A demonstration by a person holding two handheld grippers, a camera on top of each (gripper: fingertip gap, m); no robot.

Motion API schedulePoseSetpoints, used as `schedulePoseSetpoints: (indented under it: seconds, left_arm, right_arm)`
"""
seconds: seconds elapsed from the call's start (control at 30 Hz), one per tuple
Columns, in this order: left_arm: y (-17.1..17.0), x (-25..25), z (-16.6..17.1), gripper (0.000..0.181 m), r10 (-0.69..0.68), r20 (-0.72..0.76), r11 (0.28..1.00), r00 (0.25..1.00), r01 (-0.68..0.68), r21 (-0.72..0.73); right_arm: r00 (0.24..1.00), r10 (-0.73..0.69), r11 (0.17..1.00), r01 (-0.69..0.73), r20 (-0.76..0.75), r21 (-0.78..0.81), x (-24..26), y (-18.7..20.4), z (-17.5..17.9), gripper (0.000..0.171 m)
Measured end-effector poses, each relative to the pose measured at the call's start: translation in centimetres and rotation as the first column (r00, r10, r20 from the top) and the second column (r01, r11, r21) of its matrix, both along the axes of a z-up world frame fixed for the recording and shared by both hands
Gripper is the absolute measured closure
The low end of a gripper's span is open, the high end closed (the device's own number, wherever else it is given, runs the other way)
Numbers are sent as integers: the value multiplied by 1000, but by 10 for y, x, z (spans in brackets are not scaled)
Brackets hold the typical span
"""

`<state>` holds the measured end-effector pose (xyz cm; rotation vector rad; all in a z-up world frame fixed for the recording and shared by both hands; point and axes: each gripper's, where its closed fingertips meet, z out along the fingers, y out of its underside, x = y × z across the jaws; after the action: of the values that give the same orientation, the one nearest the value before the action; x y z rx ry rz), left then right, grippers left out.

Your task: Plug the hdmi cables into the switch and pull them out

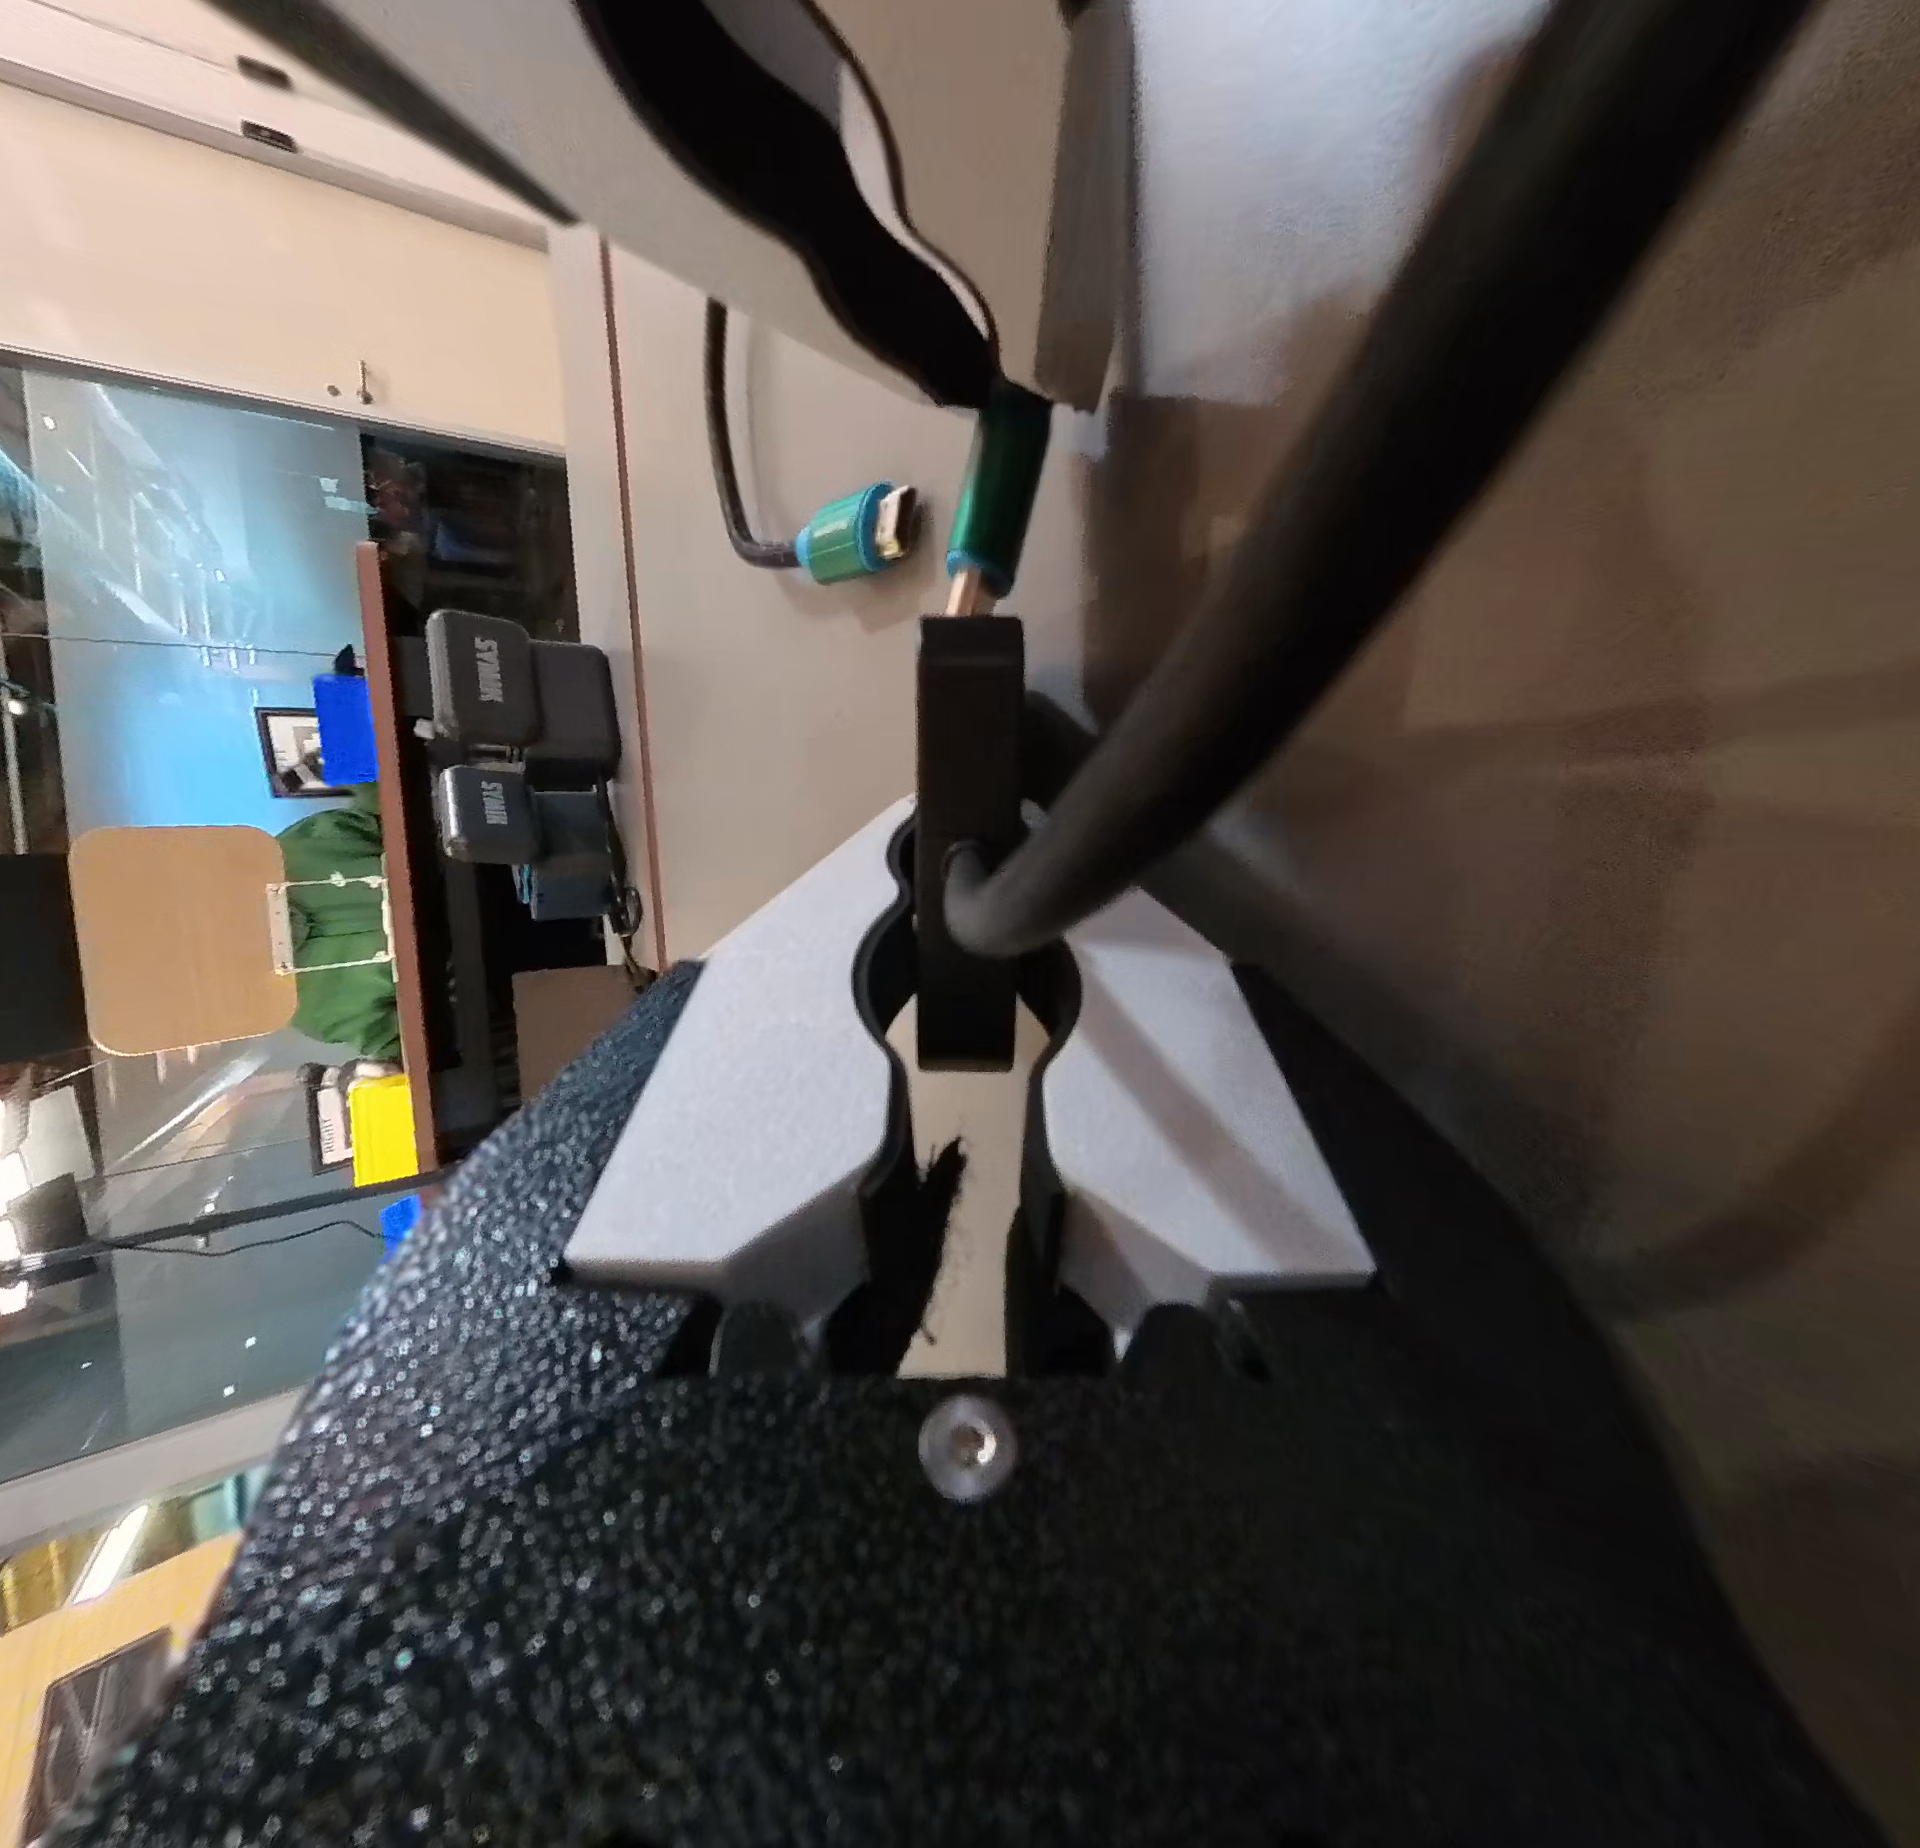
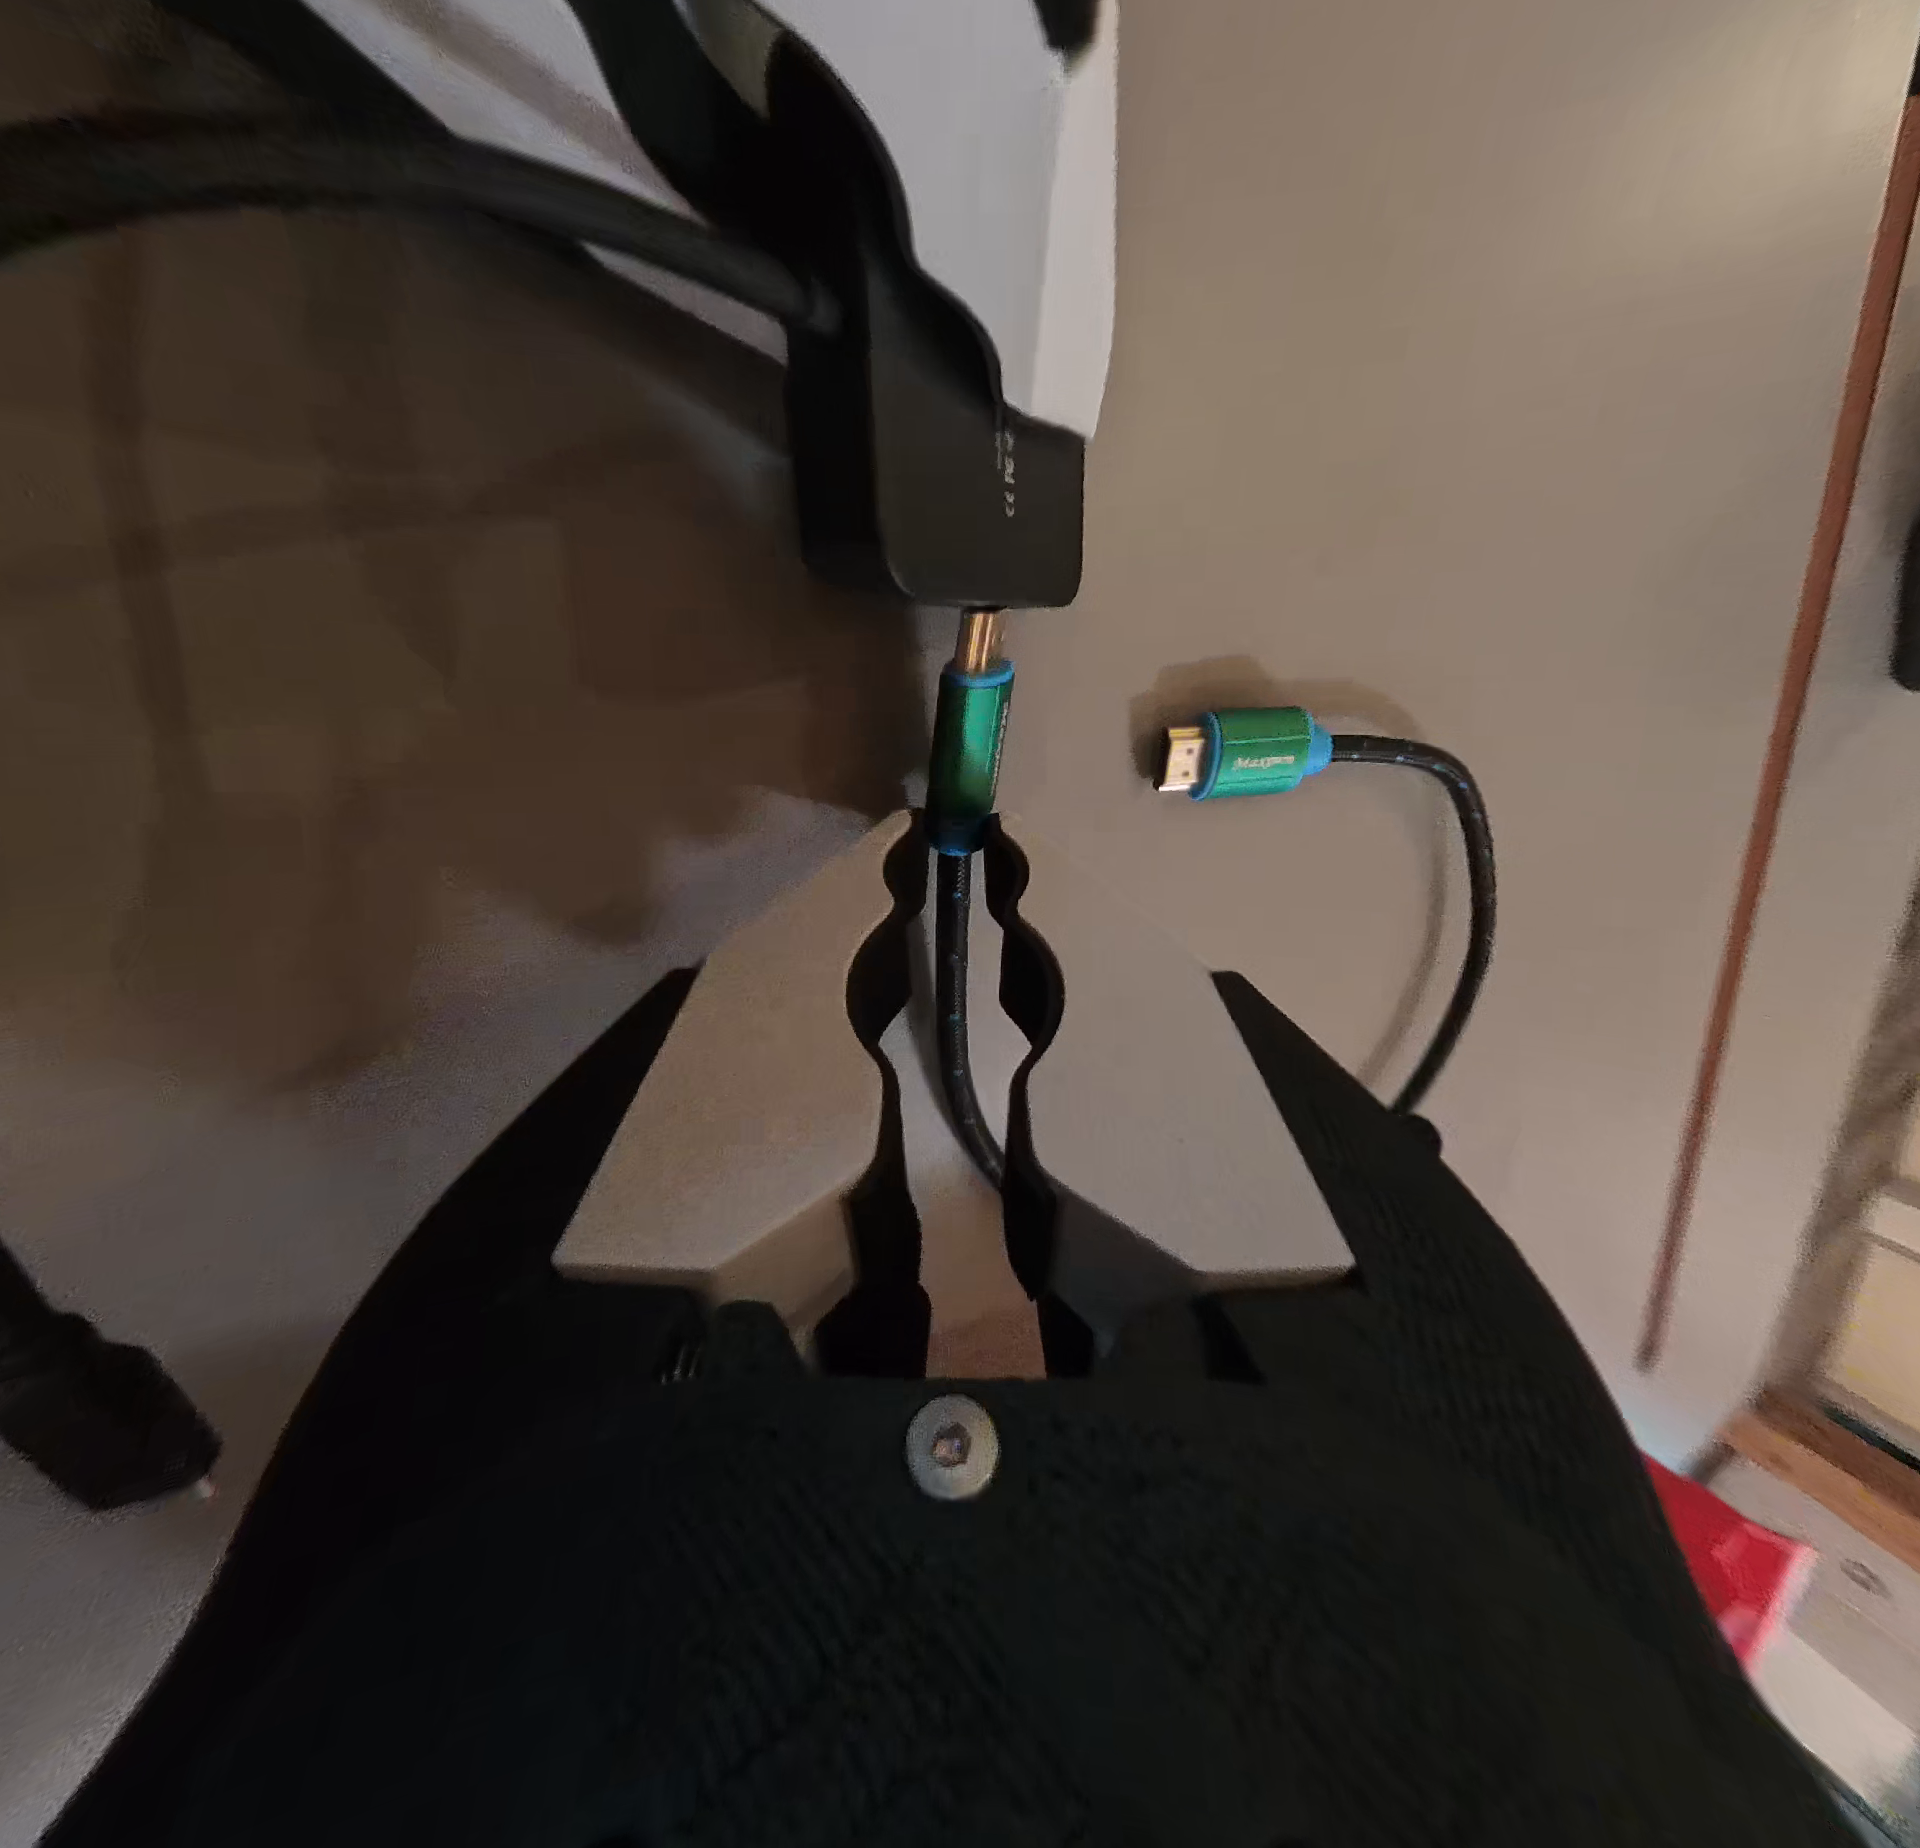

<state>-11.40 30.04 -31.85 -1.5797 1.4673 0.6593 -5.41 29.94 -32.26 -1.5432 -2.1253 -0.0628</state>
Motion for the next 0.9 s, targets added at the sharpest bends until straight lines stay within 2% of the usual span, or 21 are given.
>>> schedulePoseSetpoints:
  seconds: [0.13, 0.33, 0.67, 0.9]
  left_arm:
    - [0, 0, 0, 170, 6, -44, 1000, 999, -5, 16]
    - [0, -1, 0, 170, 8, 52, 999, 999, -5, -47]
    - [1, -1, 1, 170, 30, 141, 989, 990, -9, -146]
    - [1, -1, 2, 170, 31, 210, 982, 977, 9, -191]
  right_arm:
    - [996, -3, 997, -4, 86, 79, 2, 2, 1, 163]
    - [995, 28, 985, -44, 97, 167, -1, 7, 3, 163]
    - [972, 78, 995, -88, 222, 38, -2, 11, 6, 163]
    - [943, 90, 995, -99, 320, 12, -4, 13, 5, 163]
